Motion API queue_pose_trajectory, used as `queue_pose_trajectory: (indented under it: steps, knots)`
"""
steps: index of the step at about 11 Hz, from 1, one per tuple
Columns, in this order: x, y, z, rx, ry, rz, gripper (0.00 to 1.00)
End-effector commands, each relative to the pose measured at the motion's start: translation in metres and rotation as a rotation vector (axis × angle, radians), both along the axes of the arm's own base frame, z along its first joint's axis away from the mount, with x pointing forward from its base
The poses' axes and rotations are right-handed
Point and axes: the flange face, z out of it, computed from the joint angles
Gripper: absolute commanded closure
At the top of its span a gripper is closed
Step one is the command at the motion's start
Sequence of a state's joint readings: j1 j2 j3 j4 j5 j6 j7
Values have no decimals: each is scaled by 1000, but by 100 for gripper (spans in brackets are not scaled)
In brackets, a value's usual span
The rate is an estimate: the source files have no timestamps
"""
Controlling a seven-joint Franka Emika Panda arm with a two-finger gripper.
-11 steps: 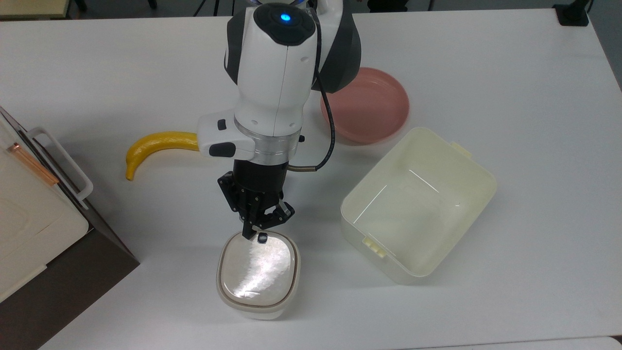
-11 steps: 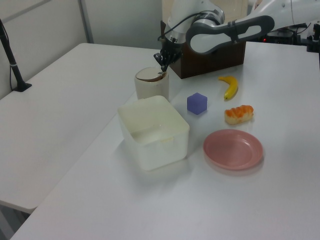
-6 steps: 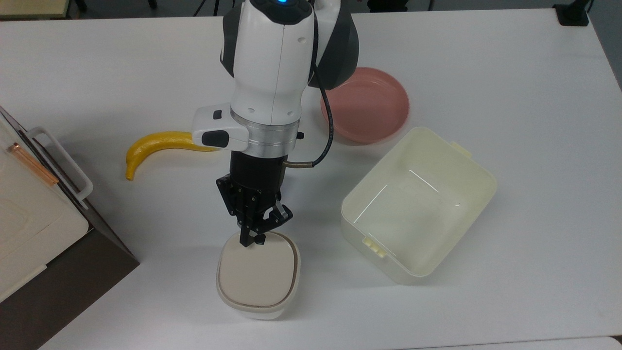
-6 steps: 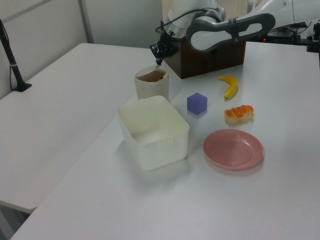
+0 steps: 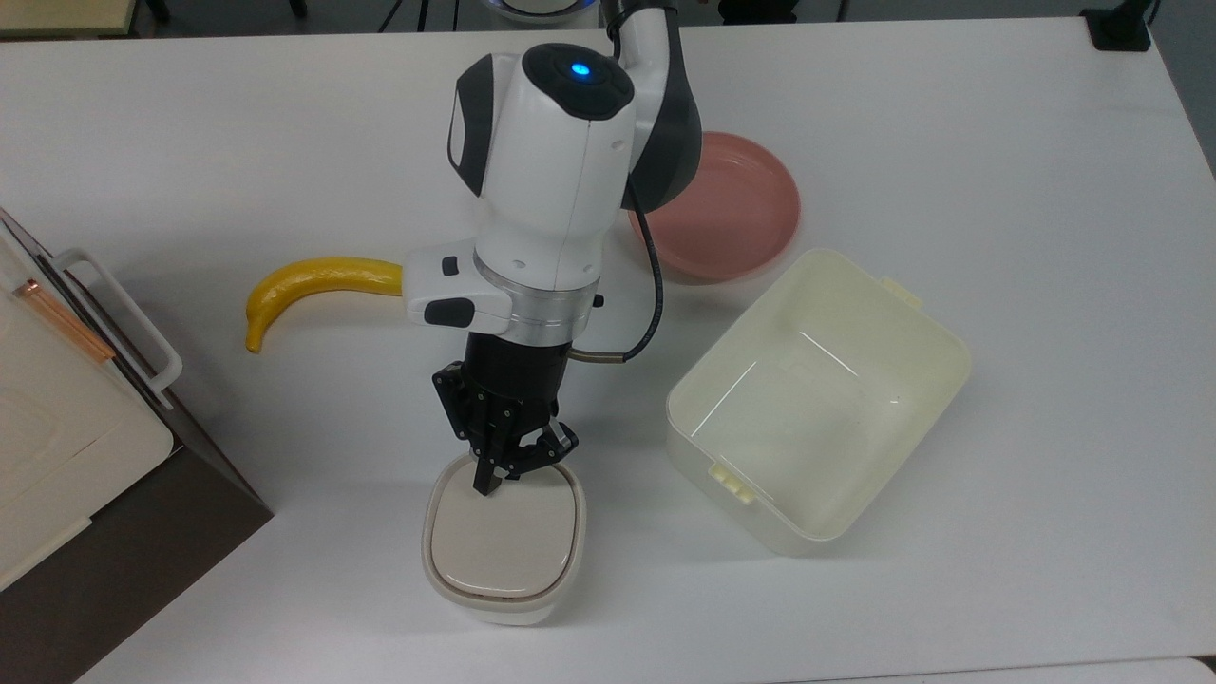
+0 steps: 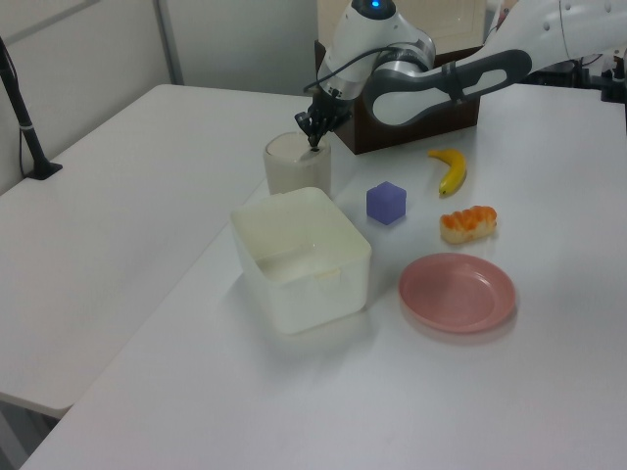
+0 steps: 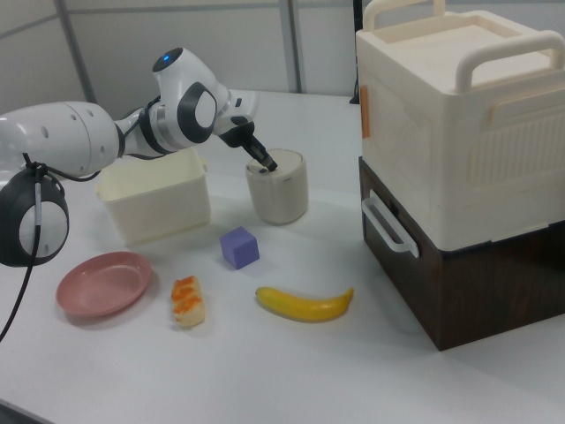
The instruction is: Close the trash can
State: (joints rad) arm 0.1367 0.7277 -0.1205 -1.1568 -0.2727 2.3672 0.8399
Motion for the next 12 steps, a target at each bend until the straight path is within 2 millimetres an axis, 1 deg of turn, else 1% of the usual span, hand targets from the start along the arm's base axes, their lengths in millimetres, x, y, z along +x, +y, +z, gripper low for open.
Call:
queue_pose_trajectory:
  steps: [1, 2, 3, 4, 5, 6, 7, 8, 9, 10, 11, 12]
  knots:
    - [-10, 2, -30, -30, 60, 14, 100]
    - [-10, 3, -30, -12, 57, 3, 100]
    - [-10, 3, -13, 21, 26, -20, 100]
    - [-14, 1, 21, 81, -19, -48, 92]
    - [-22, -3, 68, 153, -72, -68, 91]
    - [-34, -8, 107, 197, -85, -79, 87]
    - [-45, -16, 127, 211, -51, -63, 87]
    - [-55, -21, 148, 230, -31, -18, 84]
    - [-71, -32, 166, 222, 26, 57, 83]
    - [-85, -38, 171, 205, 131, 157, 79]
    - [-104, -50, 180, 192, 234, 248, 78]
    - [-126, -58, 178, 178, 355, 338, 71]
